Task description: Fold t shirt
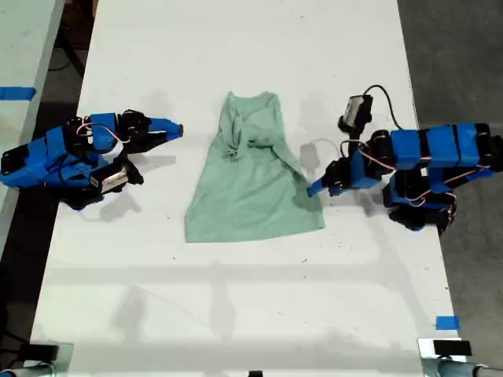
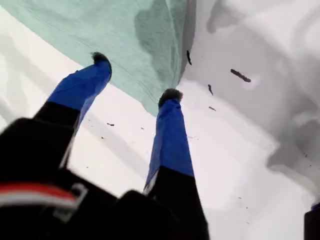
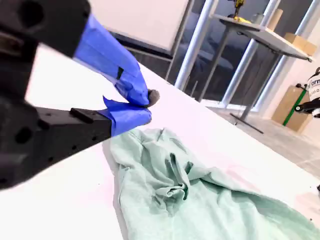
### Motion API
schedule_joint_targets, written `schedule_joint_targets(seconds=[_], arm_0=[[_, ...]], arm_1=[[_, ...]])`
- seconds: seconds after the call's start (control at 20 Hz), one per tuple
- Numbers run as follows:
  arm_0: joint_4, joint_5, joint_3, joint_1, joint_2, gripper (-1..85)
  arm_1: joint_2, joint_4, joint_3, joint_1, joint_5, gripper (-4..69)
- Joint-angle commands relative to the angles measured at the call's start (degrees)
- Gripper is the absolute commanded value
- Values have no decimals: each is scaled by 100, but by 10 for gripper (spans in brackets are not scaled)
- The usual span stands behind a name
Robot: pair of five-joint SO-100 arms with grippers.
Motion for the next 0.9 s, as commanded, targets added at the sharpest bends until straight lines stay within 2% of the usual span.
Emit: schedule_joint_targets(seconds=[0.0,0.15,0.35,0.85], arm_0=[[-176,44,26,-9,35,-2],[-149,44,26,9,35,-2],[-149,53,26,-9,35,-2],[-149,53,18,0,35,-2]], arm_1=[[-466,-264,-413,-211,97,252],[-633,-721,-70,-220,105,248],[-1151,-1591,483,114,-299,242],[-1529,-1802,686,396,-413,160]])
